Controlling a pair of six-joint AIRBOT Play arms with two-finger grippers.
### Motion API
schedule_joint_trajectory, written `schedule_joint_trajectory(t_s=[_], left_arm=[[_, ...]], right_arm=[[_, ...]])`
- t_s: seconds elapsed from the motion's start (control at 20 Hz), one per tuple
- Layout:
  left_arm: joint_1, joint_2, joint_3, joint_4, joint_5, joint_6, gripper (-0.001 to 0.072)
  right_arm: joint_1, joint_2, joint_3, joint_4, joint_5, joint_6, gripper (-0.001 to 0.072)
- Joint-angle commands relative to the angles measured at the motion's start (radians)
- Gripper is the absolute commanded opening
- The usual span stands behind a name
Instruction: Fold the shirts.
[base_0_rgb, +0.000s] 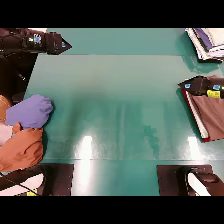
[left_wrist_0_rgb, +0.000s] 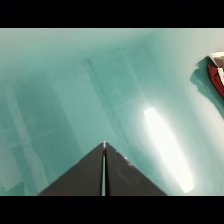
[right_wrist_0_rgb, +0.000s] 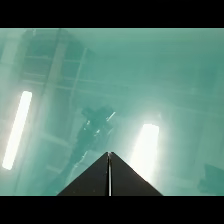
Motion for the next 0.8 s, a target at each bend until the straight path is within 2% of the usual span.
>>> schedule_joint_trajectory(t_s=[0.0, 0.55, 0.75], left_arm=[[0.0, 0.0, 0.0, 0.0, 0.002, 0.0, 0.0025], [0.0, 0.001, 0.0, 0.0, 0.002, -0.001, 0.0025], [0.002, 0.002, 0.003, 0.019, 0.098, 0.0, 0.0025]], right_arm=[[0.005, 0.0, 0.001, 0.001, -0.001, -0.001, 0.0018], [0.005, 0.0, 0.001, 0.001, -0.014, -0.001, 0.0017], [0.005, -0.001, 0.001, 0.001, -0.045, -0.001, 0.0018]])
